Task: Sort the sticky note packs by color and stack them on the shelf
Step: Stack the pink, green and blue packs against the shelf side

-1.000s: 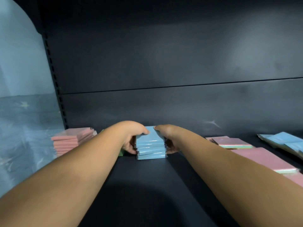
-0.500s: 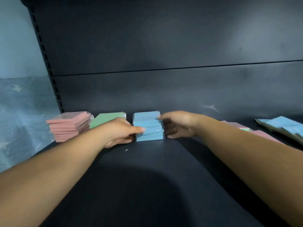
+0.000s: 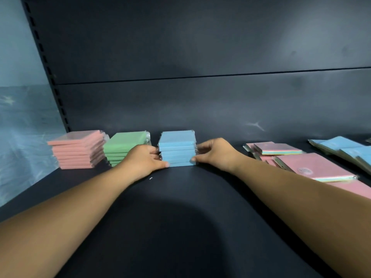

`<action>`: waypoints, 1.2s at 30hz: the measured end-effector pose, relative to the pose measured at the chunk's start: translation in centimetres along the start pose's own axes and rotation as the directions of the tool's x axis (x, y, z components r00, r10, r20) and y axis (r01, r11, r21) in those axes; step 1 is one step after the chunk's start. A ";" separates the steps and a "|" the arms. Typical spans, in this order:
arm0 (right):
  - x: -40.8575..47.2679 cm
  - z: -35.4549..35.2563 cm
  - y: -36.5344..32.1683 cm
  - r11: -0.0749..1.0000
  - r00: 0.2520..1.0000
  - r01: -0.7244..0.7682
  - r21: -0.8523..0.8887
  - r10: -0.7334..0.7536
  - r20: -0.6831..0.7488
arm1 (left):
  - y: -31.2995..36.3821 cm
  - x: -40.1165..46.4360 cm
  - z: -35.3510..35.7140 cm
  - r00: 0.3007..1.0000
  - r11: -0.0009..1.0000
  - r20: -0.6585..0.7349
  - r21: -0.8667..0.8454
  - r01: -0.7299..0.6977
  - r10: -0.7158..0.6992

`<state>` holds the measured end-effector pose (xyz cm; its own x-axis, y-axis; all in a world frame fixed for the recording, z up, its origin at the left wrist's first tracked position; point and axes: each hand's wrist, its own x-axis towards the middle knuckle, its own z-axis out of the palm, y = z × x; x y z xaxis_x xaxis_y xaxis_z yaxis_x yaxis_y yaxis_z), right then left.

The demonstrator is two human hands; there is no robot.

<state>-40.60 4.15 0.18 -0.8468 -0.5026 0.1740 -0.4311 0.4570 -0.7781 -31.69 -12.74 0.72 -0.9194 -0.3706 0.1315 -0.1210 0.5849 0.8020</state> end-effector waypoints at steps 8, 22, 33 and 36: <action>0.0 0.5 -0.2 0.995 0.999 0.004 -0.101 -0.010 -0.052 | -0.3 0.6 0.9 0.985 0.995 -0.169 0.104 0.004 0.014; 0.0 1.0 -0.5 0.964 0.995 0.073 -0.255 -0.087 -0.044 | 0.0 0.3 1.0 0.982 0.992 -0.189 0.123 0.010 0.013; -4.2 -6.1 -2.2 0.903 0.967 0.023 -0.430 -0.129 -0.219 | 3.6 -5.2 -1.8 0.958 0.899 -0.277 0.436 0.052 0.079; -6.8 -9.7 -1.4 0.872 0.946 -0.002 -0.489 -0.157 -0.284 | 6.3 -8.5 -1.0 0.926 0.851 -0.325 0.526 0.009 0.192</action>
<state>-37.23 14.02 5.98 -0.8215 -0.3388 0.4585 -0.5268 0.7586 -0.3833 -24.27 -6.65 5.27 -0.7528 -0.4658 0.4651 -0.3075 0.8736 0.3771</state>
